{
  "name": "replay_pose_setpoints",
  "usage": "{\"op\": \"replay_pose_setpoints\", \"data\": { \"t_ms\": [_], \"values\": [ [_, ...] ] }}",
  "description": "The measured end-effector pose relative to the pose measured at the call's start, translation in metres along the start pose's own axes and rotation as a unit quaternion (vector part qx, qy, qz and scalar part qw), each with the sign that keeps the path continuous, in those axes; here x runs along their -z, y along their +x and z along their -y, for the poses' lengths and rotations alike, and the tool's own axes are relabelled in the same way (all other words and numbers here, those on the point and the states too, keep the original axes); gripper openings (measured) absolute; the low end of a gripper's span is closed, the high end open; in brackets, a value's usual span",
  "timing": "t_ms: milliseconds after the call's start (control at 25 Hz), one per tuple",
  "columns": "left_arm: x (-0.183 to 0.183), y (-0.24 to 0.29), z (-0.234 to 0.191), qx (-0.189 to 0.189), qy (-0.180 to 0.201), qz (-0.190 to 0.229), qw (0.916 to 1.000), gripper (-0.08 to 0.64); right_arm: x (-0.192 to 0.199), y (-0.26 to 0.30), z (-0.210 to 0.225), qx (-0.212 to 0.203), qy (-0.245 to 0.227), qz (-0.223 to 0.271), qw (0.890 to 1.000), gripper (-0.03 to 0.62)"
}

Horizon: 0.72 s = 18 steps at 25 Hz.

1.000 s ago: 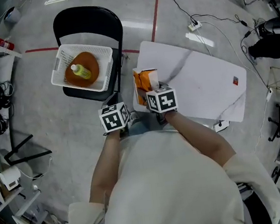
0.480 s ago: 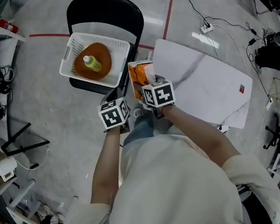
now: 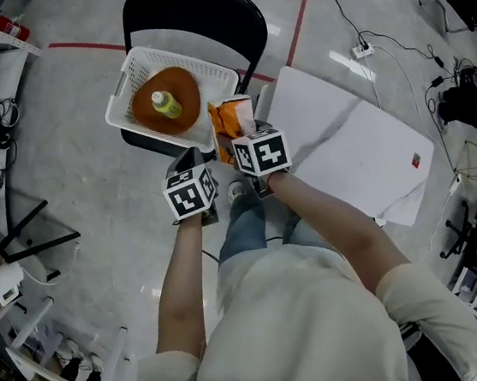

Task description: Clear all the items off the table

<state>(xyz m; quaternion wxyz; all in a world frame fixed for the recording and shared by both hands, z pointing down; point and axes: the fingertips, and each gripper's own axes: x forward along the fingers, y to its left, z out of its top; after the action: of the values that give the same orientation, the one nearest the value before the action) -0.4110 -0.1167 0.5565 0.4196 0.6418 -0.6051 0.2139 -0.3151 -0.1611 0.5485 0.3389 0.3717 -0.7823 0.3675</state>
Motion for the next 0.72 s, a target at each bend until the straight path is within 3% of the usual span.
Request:
{"op": "replay_pose_setpoints", "data": {
  "t_ms": [720],
  "values": [
    [-0.026,0.04,-0.048,-0.018,-0.035,-0.004,0.9992,0.009,-0.035,0.077,-0.015,-0.008,-0.015,-0.03,0.999,0.291]
  ]
}}
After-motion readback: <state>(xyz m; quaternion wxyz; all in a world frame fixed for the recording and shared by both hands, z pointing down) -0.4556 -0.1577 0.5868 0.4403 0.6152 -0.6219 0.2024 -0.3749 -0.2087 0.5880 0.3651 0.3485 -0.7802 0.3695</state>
